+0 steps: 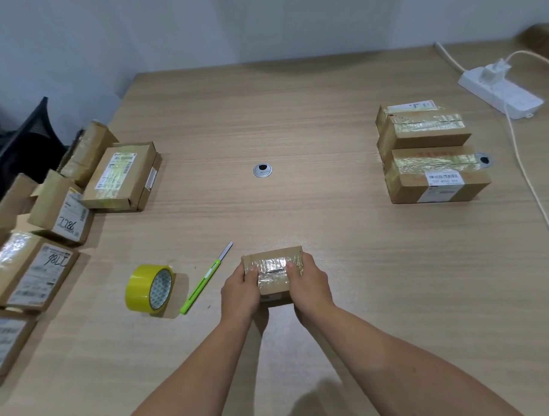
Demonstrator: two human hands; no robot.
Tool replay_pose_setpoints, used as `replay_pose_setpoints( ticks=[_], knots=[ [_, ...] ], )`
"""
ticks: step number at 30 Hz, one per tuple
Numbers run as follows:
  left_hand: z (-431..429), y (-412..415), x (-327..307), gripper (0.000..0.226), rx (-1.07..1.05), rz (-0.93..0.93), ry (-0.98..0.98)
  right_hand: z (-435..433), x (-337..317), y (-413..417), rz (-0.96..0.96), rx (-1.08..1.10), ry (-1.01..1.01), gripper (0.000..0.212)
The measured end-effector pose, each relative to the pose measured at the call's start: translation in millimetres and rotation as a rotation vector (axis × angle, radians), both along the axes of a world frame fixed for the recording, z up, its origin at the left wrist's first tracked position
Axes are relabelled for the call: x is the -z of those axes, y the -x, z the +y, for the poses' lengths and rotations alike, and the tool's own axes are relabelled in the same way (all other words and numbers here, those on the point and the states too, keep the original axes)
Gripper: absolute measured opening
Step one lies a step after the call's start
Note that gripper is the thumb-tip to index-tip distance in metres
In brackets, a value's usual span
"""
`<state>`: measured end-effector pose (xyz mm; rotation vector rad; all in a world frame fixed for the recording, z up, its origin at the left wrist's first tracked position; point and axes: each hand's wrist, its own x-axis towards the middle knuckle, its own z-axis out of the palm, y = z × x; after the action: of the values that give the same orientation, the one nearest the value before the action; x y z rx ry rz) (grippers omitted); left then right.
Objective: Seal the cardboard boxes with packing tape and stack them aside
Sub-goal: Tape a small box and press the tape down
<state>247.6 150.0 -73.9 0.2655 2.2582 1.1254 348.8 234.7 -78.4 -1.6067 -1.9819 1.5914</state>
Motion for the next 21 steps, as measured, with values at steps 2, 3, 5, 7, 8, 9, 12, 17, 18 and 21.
replay_pose_setpoints(
  ticks=[2, 3, 5, 7, 8, 9, 12, 17, 18, 21],
  knots=[
    [-1.7, 2.8, 0.3, 0.029, -0.002, -0.02, -0.007, -0.3, -0.1, 0.6, 0.006, 0.013, 0.012, 0.028],
    [-2.3, 3.8, -0.4, 0.028, -0.003, -0.032, -0.016, -0.3, -0.9, 0.6, 0.005, 0.013, 0.017, 0.029],
    [-2.6, 6.9, -1.7, 0.028, -0.006, -0.055, -0.022, 2.1, -2.2, 0.6, -0.013, 0.006, 0.029, 0.031],
    [-2.1, 10.9, -3.3, 0.028, -0.016, -0.089, -0.017, 6.7, -5.0, 1.4, -0.044, 0.014, 0.058, 0.031],
    [-1.5, 12.2, -3.8, 0.028, -0.027, -0.109, -0.012, 9.0, -6.6, 3.1, -0.06, 0.024, 0.076, 0.032],
    [-0.3, 12.9, -5.5, 0.028, -0.024, -0.112, 0.006, 10.2, -9.3, 5.5, -0.072, 0.032, 0.089, 0.036],
    [7.8, 10.5, -10.1, 0.035, 0.034, -0.015, 0.127, 8.7, -14.1, 16.0, -0.111, 0.034, 0.078, 0.058],
    [15.4, 5.8, -14.9, 0.034, 0.039, 0.055, 0.189, 4.8, -13.2, 19.4, -0.141, 0.044, 0.053, 0.049],
    [14.2, 7.2, -13.9, 0.033, 0.045, 0.055, 0.186, 5.7, -12.3, 18.3, -0.136, 0.039, 0.049, 0.044],
    [10.2, 11.1, -11.2, 0.034, 0.049, 0.053, 0.161, 8.2, -8.9, 13.6, -0.103, 0.025, 0.035, 0.029]
  ],
)
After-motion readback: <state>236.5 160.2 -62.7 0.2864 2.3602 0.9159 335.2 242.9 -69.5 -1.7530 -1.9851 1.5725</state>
